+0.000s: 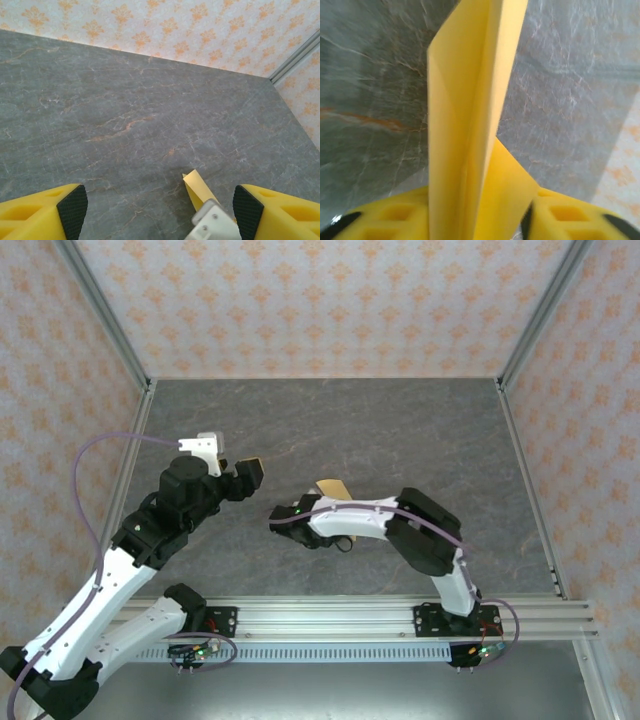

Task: Fold a paper plane with a square sheet of paper (fold left side to right side)
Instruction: Turn over the paper at the center of the table, then pick up the paper from the center of the table.

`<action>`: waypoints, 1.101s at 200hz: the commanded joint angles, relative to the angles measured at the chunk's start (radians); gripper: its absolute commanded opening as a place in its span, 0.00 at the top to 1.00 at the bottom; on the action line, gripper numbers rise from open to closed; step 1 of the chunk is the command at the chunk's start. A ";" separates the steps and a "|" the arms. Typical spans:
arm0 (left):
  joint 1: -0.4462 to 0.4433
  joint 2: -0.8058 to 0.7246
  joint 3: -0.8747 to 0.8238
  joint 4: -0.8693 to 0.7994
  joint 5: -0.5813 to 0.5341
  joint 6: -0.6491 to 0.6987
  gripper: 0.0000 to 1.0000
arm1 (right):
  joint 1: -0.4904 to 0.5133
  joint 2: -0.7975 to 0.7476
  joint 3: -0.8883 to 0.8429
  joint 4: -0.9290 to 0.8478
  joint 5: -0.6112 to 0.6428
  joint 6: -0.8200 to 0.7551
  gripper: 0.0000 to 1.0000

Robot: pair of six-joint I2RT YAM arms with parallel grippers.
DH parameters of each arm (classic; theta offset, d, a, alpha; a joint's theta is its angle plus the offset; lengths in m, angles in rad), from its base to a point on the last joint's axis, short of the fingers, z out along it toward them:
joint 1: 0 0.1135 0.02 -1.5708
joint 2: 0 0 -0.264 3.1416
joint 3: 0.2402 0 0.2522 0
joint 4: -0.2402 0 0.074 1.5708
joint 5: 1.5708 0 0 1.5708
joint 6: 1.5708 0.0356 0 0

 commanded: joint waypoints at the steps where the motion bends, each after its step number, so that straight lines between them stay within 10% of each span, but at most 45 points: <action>1: 0.000 0.021 -0.022 0.015 -0.019 -0.033 0.19 | 0.006 -0.151 -0.044 0.096 -0.122 -0.022 0.44; 61: 0.058 0.170 -0.083 0.146 0.183 -0.179 0.16 | -0.060 -0.552 -0.268 0.357 -0.413 -0.018 0.05; 142: 0.021 0.597 -0.129 0.545 0.566 -0.313 0.24 | -0.593 -0.973 -0.708 0.804 -1.017 0.263 0.00; 220: -0.033 0.950 -0.010 0.624 0.537 -0.360 0.27 | -0.687 -0.990 -0.801 0.862 -1.097 0.300 0.00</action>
